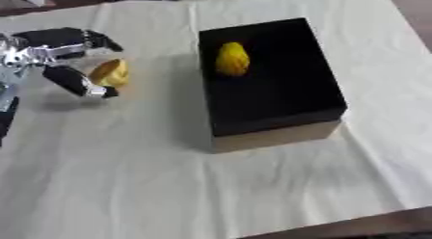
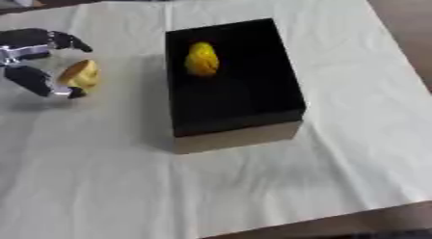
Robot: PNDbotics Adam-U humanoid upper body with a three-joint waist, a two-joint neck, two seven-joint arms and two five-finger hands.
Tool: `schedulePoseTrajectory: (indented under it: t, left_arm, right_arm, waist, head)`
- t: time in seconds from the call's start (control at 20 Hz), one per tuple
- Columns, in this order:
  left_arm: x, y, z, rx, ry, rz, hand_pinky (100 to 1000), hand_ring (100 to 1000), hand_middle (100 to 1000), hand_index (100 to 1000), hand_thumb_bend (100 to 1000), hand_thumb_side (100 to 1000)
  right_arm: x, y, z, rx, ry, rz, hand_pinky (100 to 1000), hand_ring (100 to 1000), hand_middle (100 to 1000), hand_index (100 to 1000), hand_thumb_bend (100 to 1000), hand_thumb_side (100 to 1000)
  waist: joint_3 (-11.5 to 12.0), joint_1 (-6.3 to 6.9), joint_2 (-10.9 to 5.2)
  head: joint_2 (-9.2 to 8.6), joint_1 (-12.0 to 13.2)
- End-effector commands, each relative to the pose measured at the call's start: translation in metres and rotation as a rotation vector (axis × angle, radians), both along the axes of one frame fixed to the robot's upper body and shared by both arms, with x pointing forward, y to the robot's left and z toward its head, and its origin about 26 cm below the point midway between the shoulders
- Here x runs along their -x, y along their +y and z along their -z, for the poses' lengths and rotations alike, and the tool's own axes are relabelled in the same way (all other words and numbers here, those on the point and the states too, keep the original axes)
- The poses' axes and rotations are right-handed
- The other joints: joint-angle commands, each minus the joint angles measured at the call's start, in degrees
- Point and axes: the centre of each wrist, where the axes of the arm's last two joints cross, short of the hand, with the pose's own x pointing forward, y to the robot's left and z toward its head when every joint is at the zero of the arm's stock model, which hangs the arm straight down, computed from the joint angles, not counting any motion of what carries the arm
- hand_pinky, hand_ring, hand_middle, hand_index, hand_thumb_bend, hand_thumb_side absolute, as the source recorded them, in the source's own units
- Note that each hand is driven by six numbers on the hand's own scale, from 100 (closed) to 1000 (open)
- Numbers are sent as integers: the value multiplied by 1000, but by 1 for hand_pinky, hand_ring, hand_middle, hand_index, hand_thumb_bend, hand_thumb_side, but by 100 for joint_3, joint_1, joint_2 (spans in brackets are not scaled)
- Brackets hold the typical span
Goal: Pick up objects on the table and place them in the box.
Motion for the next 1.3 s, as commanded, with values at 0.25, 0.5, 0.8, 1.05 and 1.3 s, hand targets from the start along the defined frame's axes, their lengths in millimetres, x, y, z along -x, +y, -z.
schedulePoseTrajectory:
  t: [0.25, 0.5, 0.8, 1.05, 1.3]
  left_arm:
    - [-6, -4, -1, 8, -97, -86, 924, 911, 835, 925, 376, 447]
    - [-6, -4, 1, 22, -103, -94, 904, 892, 824, 877, 200, 318]
    - [-1, -12, -17, -11, -187, -62, 861, 856, 815, 832, 100, 152]
    - [9, -28, -42, 7, -295, 1, 788, 732, 643, 808, 100, 146]
    - [23, -49, -67, 49, -365, 102, 752, 686, 604, 786, 100, 132]
  right_arm:
    - [0, 3, -8, 21, -10, -15, 976, 947, 554, 871, 100, 425]
    - [1, 2, -6, 21, -1, -11, 978, 949, 552, 871, 100, 436]
    - [2, 2, -5, 19, 6, -9, 978, 949, 551, 870, 100, 438]
    - [2, 2, -5, 17, 7, -10, 978, 948, 549, 869, 100, 436]
    - [2, 1, -6, 12, 2, -15, 976, 946, 550, 869, 100, 420]
  waist:
    - [-51, -37, -82]
    - [-46, -35, -84]
    - [-26, -48, -110]
    - [-26, -60, -131]
    - [-38, -75, -158]
  head:
    - [-88, 64]
    - [-77, 52]
    - [-72, 49]
    - [-85, 43]
    - [-99, 42]
